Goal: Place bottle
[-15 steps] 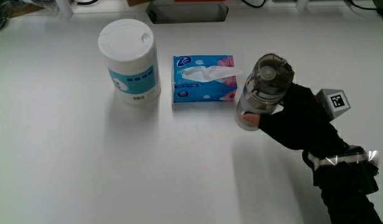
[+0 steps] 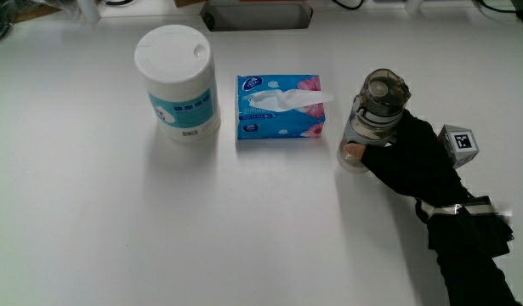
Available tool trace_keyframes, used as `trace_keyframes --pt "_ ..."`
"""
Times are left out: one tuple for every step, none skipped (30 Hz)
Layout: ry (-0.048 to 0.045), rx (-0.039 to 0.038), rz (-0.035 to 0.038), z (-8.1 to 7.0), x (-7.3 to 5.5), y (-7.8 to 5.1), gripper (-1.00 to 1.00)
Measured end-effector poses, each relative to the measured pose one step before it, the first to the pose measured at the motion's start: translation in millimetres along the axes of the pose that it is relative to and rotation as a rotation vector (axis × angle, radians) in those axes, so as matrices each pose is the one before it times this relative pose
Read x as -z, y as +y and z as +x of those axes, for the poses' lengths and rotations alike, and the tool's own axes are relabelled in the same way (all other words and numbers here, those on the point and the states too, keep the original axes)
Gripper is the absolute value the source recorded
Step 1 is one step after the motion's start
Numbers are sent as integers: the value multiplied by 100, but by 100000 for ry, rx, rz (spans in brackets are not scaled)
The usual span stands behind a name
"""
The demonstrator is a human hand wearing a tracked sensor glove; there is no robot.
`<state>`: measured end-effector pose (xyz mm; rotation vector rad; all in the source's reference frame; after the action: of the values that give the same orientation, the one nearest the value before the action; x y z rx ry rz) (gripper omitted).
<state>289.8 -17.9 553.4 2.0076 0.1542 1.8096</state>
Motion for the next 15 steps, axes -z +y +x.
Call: trace_keyframes --pt "-1027 662 704 560 -233 44 0" --pt "-389 1808 788 298 -91 -75 0" --pt "-382 729 603 804 -273 118 0" --pt "1556 657 63 -46 180 -192 0" --pt "-1345 1700 600 639 -175 99 0" --pt "257 -735 58 202 62 -33 0" --pt "611 1303 466 238 19 -27 0" --pt "-452 884 489 284 -48 -26 0" --pt "772 704 131 245 -9 -31 0" --pt "-118 339 429 320 -50 13 0" --pt "124 542 -179 309 -24 3 0" --pt "-470 867 783 131 33 -97 0" --pt "394 -153 -336 290 -4 7 0" --pt "1147 182 467 85 98 -148 0" --pt "1645 813 -280 335 -53 -39 0"
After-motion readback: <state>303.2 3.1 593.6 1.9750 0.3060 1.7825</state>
